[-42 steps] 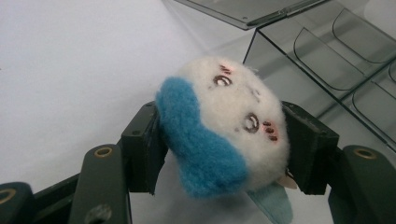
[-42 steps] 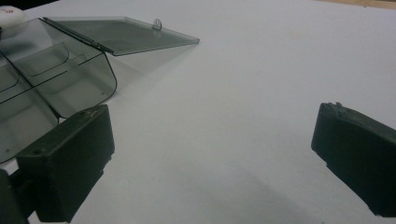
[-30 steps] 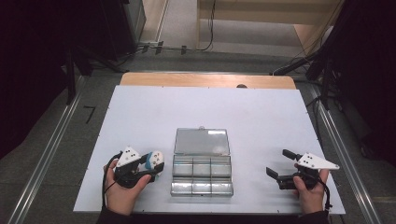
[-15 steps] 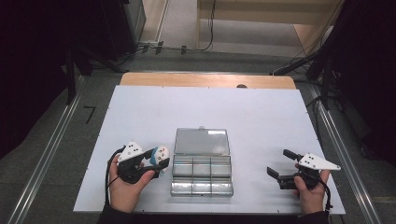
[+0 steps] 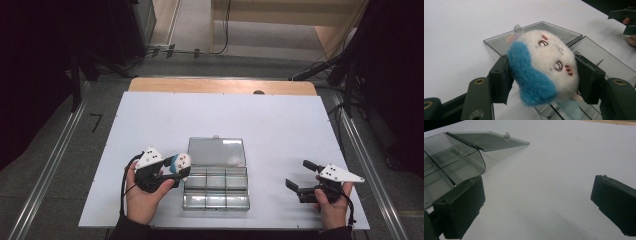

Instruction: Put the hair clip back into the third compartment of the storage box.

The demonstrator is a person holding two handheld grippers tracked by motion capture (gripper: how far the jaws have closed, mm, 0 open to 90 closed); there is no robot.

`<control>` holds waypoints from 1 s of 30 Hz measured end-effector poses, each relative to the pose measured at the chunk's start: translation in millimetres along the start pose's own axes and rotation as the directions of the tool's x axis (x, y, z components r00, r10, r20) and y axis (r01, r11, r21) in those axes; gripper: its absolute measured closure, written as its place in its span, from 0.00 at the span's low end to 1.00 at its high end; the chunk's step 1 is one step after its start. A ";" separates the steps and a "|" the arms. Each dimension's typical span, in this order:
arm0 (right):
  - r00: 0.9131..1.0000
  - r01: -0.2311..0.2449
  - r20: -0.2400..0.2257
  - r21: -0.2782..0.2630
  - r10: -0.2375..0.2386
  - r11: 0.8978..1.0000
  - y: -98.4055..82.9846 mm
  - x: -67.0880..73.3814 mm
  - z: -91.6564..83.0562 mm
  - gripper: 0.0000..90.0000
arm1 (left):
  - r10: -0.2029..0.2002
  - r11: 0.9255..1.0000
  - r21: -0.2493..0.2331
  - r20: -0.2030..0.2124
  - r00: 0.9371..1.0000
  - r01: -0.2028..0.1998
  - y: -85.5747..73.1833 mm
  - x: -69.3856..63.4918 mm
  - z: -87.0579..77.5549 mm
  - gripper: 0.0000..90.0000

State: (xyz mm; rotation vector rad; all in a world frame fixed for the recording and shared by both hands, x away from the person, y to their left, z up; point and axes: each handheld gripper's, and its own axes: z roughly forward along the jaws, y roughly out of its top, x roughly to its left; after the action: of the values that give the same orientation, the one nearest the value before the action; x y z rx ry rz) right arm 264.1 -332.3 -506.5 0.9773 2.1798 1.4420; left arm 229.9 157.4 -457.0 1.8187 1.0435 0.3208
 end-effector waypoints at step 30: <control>1.000 0.000 0.002 0.004 0.000 1.000 0.0 0.6 0.4 0.00 | 0.020 1.000 0.016 0.083 0.996 -0.022 10.2 -21.0 31.6 0.41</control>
State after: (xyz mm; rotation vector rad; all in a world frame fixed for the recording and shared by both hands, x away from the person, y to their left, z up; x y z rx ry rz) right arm 263.9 -331.6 -506.6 0.9796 2.1822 1.4373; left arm 242.0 120.1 -459.1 1.8432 0.9724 0.2480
